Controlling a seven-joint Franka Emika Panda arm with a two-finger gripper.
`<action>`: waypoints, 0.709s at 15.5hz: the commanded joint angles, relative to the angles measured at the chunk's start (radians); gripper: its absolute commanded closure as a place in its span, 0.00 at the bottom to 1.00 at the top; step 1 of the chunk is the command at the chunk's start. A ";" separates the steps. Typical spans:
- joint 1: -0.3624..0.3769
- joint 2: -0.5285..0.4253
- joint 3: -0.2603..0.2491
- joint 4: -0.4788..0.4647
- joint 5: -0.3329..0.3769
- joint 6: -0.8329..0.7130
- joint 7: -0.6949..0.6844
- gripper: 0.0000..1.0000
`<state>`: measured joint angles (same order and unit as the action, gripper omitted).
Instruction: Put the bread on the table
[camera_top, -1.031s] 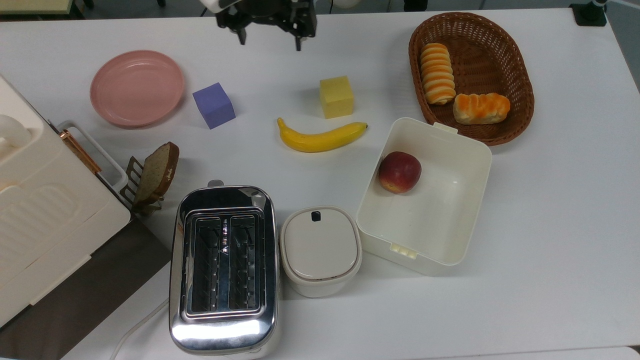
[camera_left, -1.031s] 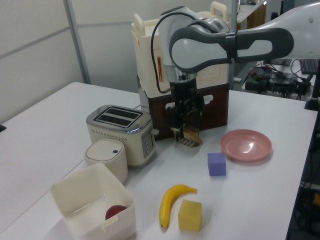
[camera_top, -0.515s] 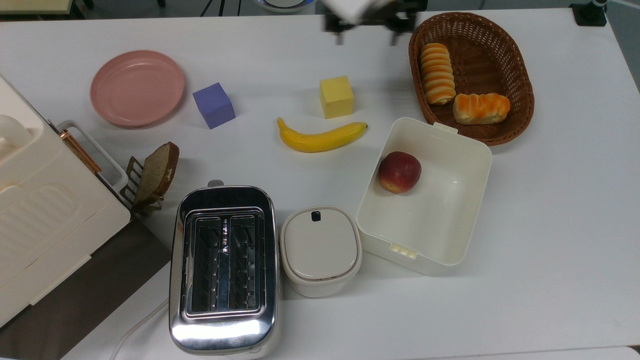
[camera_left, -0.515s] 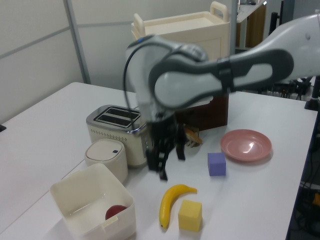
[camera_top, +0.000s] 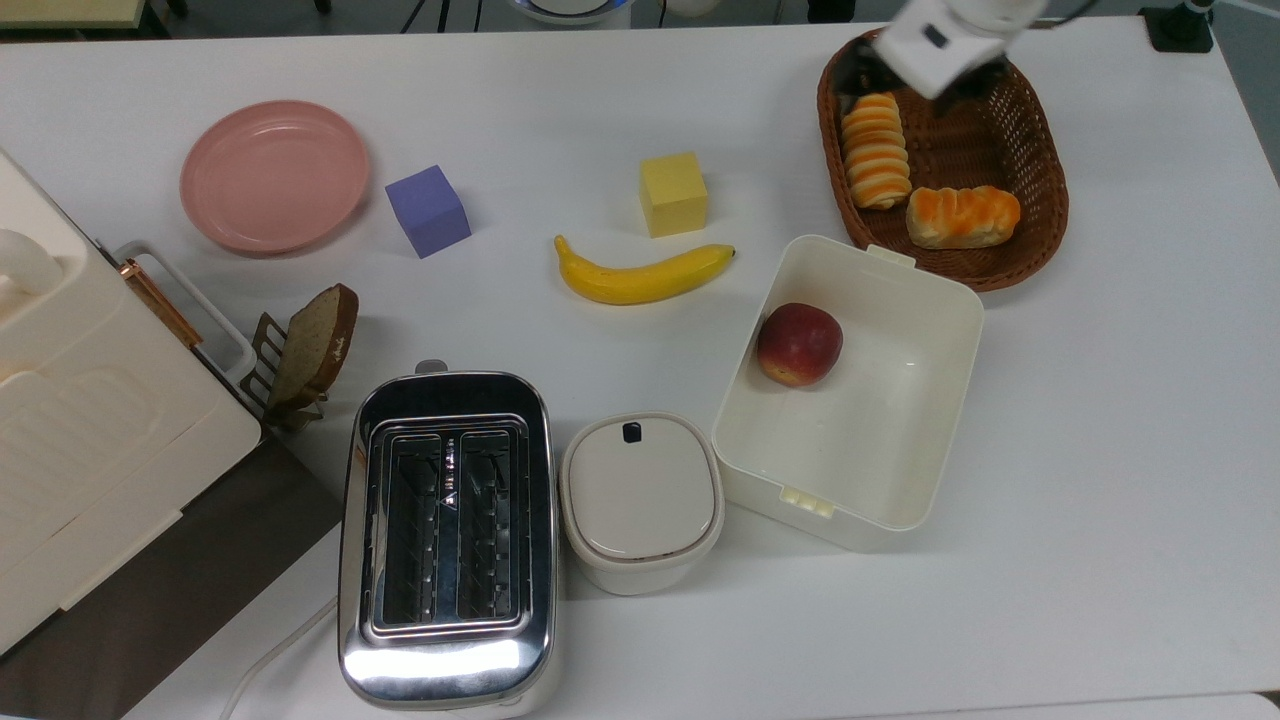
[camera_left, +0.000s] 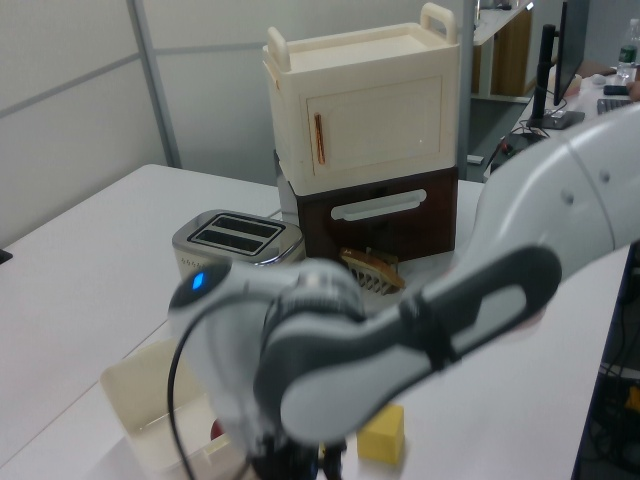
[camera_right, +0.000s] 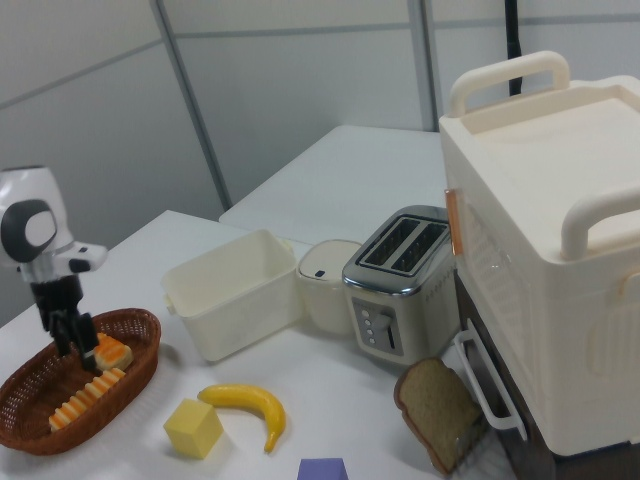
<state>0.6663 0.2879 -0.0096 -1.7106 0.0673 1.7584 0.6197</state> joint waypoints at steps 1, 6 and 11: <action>0.070 0.052 -0.020 0.000 0.003 0.050 0.061 0.00; 0.088 0.148 -0.020 -0.003 -0.026 0.107 0.072 0.00; 0.087 0.182 -0.021 -0.006 -0.049 0.108 0.066 0.58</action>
<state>0.7338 0.4606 -0.0130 -1.7100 0.0480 1.8463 0.6768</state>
